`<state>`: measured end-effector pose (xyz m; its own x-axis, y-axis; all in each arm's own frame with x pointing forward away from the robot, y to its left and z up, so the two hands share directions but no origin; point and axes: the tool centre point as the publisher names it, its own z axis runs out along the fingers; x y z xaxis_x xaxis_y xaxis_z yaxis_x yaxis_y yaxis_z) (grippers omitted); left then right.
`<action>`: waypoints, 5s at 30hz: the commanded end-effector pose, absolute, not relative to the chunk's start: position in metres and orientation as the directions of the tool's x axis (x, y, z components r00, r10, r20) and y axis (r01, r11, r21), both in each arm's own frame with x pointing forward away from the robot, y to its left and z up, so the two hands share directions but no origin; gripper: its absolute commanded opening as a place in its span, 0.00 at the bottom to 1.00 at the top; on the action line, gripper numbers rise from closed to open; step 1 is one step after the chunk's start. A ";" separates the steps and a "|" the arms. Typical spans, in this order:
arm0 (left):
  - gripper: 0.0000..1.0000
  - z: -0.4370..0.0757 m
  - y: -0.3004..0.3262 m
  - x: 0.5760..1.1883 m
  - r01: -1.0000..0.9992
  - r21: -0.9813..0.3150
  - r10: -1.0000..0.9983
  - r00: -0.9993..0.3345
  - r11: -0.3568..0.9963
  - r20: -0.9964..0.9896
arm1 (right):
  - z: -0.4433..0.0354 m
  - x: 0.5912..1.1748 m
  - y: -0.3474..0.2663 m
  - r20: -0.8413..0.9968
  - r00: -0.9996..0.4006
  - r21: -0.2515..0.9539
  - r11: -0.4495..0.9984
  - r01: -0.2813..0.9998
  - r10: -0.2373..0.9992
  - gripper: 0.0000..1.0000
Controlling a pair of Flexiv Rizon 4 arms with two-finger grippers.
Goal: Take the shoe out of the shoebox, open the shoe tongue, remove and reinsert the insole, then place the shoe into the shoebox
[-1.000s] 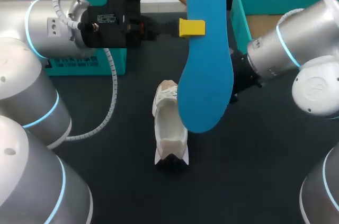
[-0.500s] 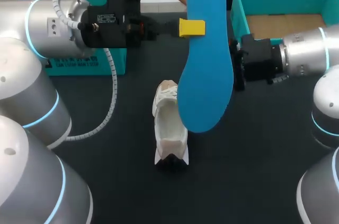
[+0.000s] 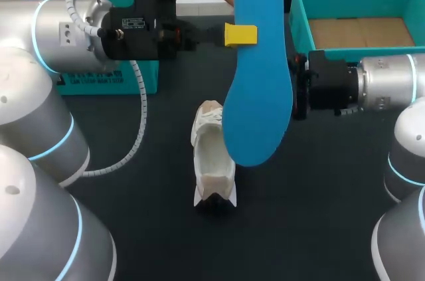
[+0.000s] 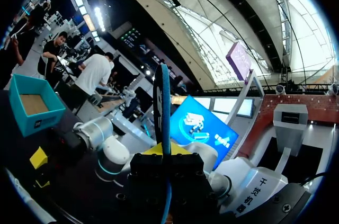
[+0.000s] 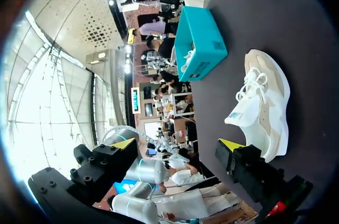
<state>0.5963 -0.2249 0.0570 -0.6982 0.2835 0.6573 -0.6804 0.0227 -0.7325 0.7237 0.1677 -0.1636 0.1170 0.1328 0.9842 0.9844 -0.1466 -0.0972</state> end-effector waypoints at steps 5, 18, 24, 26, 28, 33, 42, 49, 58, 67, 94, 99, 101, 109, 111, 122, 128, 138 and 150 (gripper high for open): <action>0.00 0.056 -0.225 0.596 -0.681 -0.732 0.283 -0.698 0.023 0.658 | -0.163 0.724 0.170 0.983 0.119 -0.098 -0.149 0.984 0.137 1.00; 0.00 0.056 -0.225 0.596 -0.681 -0.732 0.283 -0.698 0.023 0.658 | -0.163 0.724 0.170 0.983 0.119 -0.098 -0.149 0.984 0.137 1.00; 0.00 0.056 -0.225 0.596 -0.681 -0.732 0.283 -0.698 0.023 0.658 | -0.163 0.724 0.170 0.983 0.119 -0.098 -0.149 0.984 0.137 1.00; 0.00 0.056 -0.225 0.596 -0.681 -0.732 0.283 -0.698 0.023 0.658 | -0.163 0.724 0.170 0.983 0.119 -0.098 -0.149 0.984 0.137 1.00; 0.00 0.056 -0.225 0.596 -0.681 -0.732 0.283 -0.698 0.023 0.658 | -0.163 0.724 0.170 0.983 0.119 -0.098 -0.149 0.984 0.137 1.00; 0.00 0.055 -0.221 0.595 -0.660 -0.750 0.290 -0.711 0.041 0.641 | -0.163 0.724 0.170 0.983 0.119 -0.098 -0.149 0.984 0.137 1.00; 0.00 0.044 -0.190 0.588 -0.141 -0.988 0.239 -0.959 0.066 0.153 | -0.163 0.724 0.170 0.983 0.119 -0.098 -0.149 0.984 0.137 1.00; 0.00 0.015 -0.164 0.592 0.185 -0.979 0.222 -0.962 0.091 -0.161 | -0.163 0.724 0.170 0.983 0.119 -0.098 -0.149 0.984 0.137 1.00; 0.00 0.007 -0.157 0.600 0.166 -0.980 0.197 -0.970 0.108 -0.143 | -0.163 0.724 0.170 0.983 0.119 -0.098 -0.149 0.984 0.137 1.00; 0.00 -0.010 -0.156 0.606 0.300 -0.949 0.168 -0.945 0.095 -0.282 | -0.163 0.724 0.170 0.983 0.119 -0.098 -0.149 0.984 0.137 1.00; 0.00 -0.061 -0.149 0.638 0.883 -0.469 0.047 -0.469 0.005 -0.882 | -0.163 0.724 0.170 0.983 0.119 -0.098 -0.149 0.984 0.137 1.00; 0.00 -0.066 -0.148 0.639 0.911 -0.411 0.055 -0.413 0.046 -0.909 | -0.163 0.724 0.170 0.983 0.119 -0.098 -0.149 0.984 0.137 1.00; 0.00 -0.078 -0.146 0.641 0.934 -0.356 0.120 -0.357 0.030 -0.926 | -0.162 0.724 0.169 0.982 0.129 -0.108 -0.154 0.982 0.138 1.00; 0.00 -0.104 -0.131 0.653 0.985 -0.167 0.271 -0.174 0.048 -0.947 | -0.149 0.725 0.167 0.984 0.142 -0.122 -0.177 0.977 0.108 1.00; 0.00 -0.111 -0.129 0.656 0.993 -0.109 0.296 -0.118 0.045 -0.948 | -0.147 0.724 0.171 0.983 0.151 -0.132 -0.166 0.977 0.108 1.00; 0.00 -0.127 -0.139 0.674 1.000 -0.030 0.258 -0.029 -0.002 -0.966 | -0.141 0.714 0.194 0.984 0.151 -0.144 -0.076 0.987 0.097 1.00; 0.00 -0.136 -0.154 0.677 0.999 0.022 0.262 0.028 -0.024 -0.965 | -0.138 0.715 0.207 0.985 0.147 -0.145 -0.028 0.989 0.088 0.99; 0.00 -0.142 -0.178 0.675 0.994 0.076 0.275 0.094 -0.077 -0.957 | -0.140 0.720 0.217 0.984 0.156 -0.157 0.002 0.988 0.086 0.58; 0.00 -0.146 -0.180 0.667 0.996 0.072 0.262 0.085 -0.059 -0.961 | -0.142 0.729 0.217 0.983 0.158 -0.158 -0.015 0.987 0.095 0.16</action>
<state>0.6723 -0.1814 -0.1420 0.0845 0.2682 -0.9596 0.9953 -0.0680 0.0686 0.7285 0.2123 -0.1415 0.1570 0.0904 0.9835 0.9876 -0.0127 -0.1565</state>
